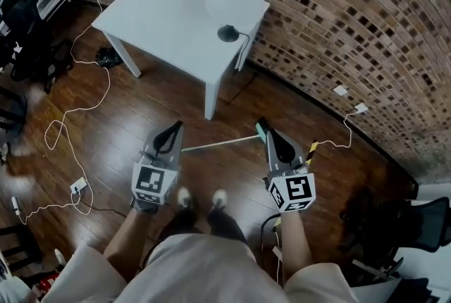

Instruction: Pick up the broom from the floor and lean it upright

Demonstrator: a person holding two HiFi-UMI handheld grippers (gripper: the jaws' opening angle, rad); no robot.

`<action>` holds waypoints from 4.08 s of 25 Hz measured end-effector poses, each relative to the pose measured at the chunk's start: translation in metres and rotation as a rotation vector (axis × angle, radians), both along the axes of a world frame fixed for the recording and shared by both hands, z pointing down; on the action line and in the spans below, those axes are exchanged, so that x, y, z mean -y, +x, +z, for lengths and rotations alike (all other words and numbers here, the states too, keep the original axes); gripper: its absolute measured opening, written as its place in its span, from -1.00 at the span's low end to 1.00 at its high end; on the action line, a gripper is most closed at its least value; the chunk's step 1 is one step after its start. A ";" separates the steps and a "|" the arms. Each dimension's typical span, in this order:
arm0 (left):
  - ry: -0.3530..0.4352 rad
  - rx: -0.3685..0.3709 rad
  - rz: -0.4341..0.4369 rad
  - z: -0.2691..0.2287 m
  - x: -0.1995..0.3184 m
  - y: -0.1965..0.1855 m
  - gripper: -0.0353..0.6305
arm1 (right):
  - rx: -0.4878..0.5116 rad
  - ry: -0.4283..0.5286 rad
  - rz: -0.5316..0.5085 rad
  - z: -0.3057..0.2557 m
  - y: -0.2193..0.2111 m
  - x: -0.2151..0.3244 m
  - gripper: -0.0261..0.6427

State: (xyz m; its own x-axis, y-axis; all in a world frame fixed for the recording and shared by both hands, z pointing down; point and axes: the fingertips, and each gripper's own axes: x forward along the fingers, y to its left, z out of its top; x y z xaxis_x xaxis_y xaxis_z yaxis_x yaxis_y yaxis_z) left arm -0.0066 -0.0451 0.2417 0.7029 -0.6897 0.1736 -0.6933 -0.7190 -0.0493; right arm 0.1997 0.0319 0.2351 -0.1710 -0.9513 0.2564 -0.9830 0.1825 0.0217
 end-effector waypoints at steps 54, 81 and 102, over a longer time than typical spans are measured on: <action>-0.471 0.021 -0.489 0.784 0.020 -0.103 -0.89 | -0.709 -0.759 -1.023 0.931 -0.138 0.078 -0.59; -0.410 0.006 -0.537 0.794 0.028 -0.140 -0.89 | -0.964 -0.872 -1.158 1.006 -0.157 0.066 -0.67; -0.358 -0.098 -0.519 0.535 0.044 -0.122 -0.89 | -0.819 -0.611 -0.660 0.734 -0.090 0.126 -0.67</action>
